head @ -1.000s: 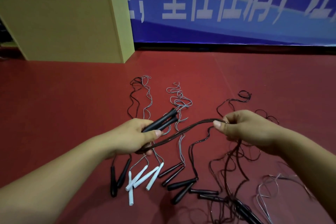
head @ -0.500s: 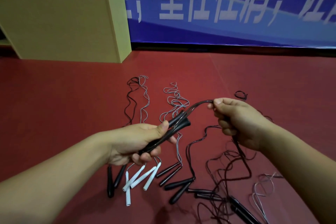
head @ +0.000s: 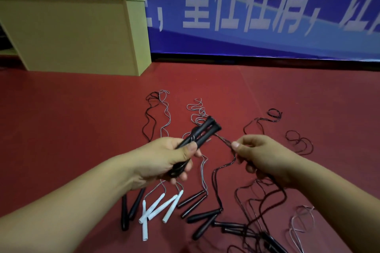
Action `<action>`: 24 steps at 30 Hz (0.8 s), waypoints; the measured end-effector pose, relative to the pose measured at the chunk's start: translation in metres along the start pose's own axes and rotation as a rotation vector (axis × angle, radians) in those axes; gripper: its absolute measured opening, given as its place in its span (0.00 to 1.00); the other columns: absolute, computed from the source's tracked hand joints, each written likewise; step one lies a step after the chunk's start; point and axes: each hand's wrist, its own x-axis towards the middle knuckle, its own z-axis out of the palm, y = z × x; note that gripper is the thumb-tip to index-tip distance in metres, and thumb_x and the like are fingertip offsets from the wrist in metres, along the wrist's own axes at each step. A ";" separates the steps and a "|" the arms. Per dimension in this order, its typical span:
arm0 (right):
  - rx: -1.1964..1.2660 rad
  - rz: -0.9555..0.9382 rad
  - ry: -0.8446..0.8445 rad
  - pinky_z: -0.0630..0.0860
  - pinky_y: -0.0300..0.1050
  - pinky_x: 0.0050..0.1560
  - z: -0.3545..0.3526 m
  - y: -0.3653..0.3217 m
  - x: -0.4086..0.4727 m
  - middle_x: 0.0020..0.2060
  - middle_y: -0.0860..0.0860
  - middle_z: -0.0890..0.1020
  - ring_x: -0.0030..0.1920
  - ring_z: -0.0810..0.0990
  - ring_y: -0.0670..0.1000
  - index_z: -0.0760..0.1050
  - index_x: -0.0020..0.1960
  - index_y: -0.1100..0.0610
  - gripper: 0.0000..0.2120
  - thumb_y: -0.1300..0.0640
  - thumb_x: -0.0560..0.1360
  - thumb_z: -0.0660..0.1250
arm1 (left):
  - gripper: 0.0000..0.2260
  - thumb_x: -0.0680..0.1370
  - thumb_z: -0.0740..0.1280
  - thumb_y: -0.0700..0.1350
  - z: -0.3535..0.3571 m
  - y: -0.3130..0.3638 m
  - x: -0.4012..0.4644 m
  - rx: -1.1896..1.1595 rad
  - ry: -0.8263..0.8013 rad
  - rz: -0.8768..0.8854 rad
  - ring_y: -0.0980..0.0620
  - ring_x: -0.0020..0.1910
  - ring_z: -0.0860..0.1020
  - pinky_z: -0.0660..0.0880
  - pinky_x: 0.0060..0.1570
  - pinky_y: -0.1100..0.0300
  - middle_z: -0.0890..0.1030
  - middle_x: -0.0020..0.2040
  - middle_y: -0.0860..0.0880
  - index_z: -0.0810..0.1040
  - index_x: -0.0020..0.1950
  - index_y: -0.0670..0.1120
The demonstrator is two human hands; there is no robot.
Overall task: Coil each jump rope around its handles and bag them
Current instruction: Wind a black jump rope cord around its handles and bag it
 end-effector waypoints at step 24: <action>0.055 -0.160 -0.300 0.61 0.40 0.30 0.018 -0.018 -0.015 0.27 0.47 0.68 0.28 0.63 0.47 0.80 0.43 0.59 0.11 0.59 0.81 0.61 | 0.07 0.78 0.69 0.51 -0.035 -0.039 0.021 0.542 0.466 -0.038 0.53 0.30 0.77 0.73 0.32 0.60 0.84 0.34 0.50 0.80 0.46 0.49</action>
